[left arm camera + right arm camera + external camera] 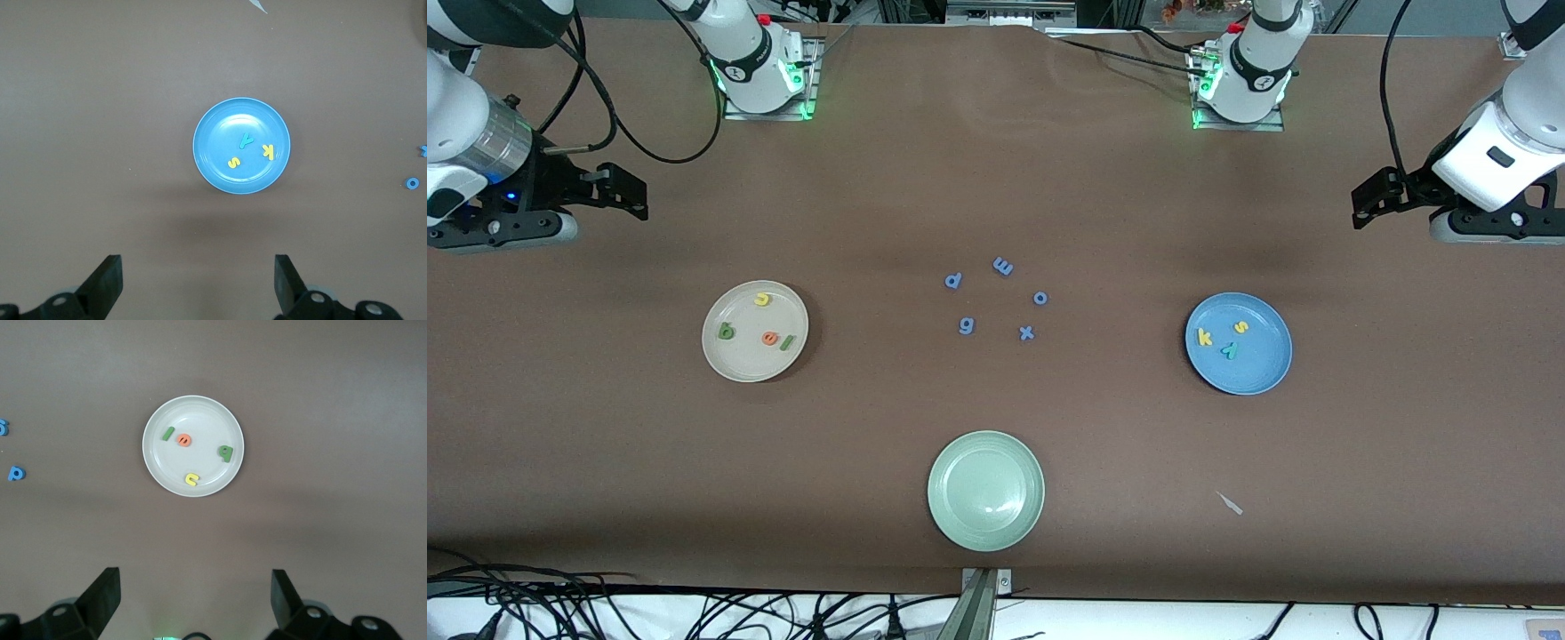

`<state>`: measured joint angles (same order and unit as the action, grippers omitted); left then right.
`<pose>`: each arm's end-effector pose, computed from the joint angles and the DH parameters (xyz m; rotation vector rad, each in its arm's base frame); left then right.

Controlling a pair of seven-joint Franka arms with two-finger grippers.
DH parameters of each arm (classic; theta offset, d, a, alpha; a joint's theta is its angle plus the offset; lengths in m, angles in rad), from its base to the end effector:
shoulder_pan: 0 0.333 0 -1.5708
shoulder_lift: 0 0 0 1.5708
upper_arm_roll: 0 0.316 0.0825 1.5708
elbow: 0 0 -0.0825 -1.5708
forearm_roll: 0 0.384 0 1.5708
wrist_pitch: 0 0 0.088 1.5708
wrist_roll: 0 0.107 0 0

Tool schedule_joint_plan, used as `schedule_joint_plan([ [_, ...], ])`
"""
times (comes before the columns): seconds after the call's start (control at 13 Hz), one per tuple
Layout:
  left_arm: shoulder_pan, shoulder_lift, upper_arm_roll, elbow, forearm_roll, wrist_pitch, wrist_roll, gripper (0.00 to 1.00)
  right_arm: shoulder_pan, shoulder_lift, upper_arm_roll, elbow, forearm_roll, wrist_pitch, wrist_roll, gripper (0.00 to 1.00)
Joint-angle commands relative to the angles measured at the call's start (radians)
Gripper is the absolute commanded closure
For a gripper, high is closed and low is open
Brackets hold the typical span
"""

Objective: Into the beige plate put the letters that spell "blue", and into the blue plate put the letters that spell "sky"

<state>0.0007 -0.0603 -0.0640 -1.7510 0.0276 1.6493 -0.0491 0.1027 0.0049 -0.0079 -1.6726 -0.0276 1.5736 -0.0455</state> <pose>0.5370 -0.0322 0.5788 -3.1073 0.0260 0.0617 0.5489 0.0492 0.5742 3.0995 0.2201 -0.1605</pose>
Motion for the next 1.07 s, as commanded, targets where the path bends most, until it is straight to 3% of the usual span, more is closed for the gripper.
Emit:
schedule_joint_plan([
  [0.0, 0.009, -0.007, -0.007, 0.001, -0.011, -0.009, 0.002, 0.00, 0.003, 0.020, -0.014, 0.080, 0.012, -0.084, -0.022, 0.00],
  [1.0, 0.009, -0.007, -0.007, 0.001, -0.011, -0.009, 0.003, 0.00, 0.006, 0.050, -0.015, 0.132, -0.003, -0.104, -0.024, 0.00],
])
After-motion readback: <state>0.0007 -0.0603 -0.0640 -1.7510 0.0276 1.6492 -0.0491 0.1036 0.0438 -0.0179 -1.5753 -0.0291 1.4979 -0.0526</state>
